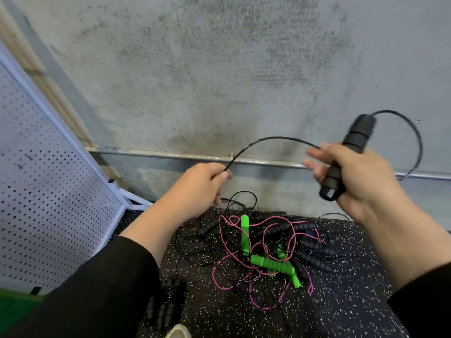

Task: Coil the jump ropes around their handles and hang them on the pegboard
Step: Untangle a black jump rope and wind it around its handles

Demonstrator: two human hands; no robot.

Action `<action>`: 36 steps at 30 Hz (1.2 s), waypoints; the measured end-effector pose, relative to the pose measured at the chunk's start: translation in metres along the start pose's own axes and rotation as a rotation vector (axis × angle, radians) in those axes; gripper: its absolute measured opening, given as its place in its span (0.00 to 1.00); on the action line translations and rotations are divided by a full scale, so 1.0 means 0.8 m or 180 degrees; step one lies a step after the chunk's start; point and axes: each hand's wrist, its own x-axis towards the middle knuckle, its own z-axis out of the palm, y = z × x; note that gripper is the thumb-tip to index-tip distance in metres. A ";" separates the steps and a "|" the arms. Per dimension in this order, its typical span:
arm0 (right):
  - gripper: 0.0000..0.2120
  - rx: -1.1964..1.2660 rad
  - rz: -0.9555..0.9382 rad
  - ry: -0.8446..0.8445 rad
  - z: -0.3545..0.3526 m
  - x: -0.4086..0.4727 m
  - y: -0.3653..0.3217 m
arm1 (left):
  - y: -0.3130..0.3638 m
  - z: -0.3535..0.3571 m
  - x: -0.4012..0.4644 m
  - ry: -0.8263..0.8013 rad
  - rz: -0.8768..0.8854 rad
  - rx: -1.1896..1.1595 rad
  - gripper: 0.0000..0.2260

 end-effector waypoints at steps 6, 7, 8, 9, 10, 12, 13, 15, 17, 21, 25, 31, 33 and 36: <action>0.11 -0.0624 0.0223 -0.0803 0.042 -0.043 0.027 | 0.043 0.023 -0.017 -0.0293 0.0446 -0.0097 0.12; 0.12 -0.0647 0.0105 -0.0758 0.047 -0.045 0.029 | 0.050 0.026 -0.020 -0.0327 0.0475 -0.0139 0.13; 0.12 -0.0590 0.0001 -0.0698 0.050 -0.046 0.028 | 0.056 0.028 -0.023 -0.0326 0.0482 -0.0198 0.13; 0.12 -0.0485 -0.0091 -0.0621 0.052 -0.045 0.027 | 0.059 0.028 -0.024 -0.0297 0.0481 -0.0269 0.12; 0.12 -0.0394 -0.0180 -0.0526 0.052 -0.042 0.024 | 0.060 0.025 -0.025 -0.0261 0.0465 -0.0344 0.12; 0.11 -0.0264 -0.0353 -0.0298 0.048 -0.036 0.016 | 0.054 0.014 -0.025 -0.0232 0.0389 -0.0465 0.09; 0.12 -0.0164 -0.0417 -0.0179 0.044 -0.031 0.011 | 0.049 0.008 -0.025 -0.0237 0.0346 -0.0464 0.08; 0.12 0.0084 -0.0491 0.0065 0.032 -0.022 0.003 | 0.034 -0.003 -0.025 -0.0255 0.0276 -0.0301 0.08; 0.11 0.0302 -0.0576 0.0290 0.020 -0.014 -0.006 | 0.018 -0.013 -0.026 -0.0296 0.0184 0.0002 0.08; 0.10 0.0513 -0.0646 0.0425 0.004 -0.008 -0.016 | -0.004 -0.026 -0.030 -0.0257 -0.0005 0.0545 0.07; 0.04 0.0279 -0.0305 0.0070 0.019 -0.025 -0.005 | 0.000 -0.022 -0.034 0.0233 0.0224 0.0122 0.08; 0.04 0.0329 0.0338 -0.0613 0.055 -0.063 0.013 | 0.035 0.000 -0.036 0.0325 0.0484 -0.0246 0.07; 0.04 0.0602 0.0509 -0.0648 0.059 -0.069 0.010 | 0.035 0.002 -0.035 0.0433 0.0438 -0.0295 0.08; 0.05 0.1161 0.0643 -0.0437 0.058 -0.069 0.000 | 0.028 0.000 -0.033 0.0679 0.0236 -0.0266 0.09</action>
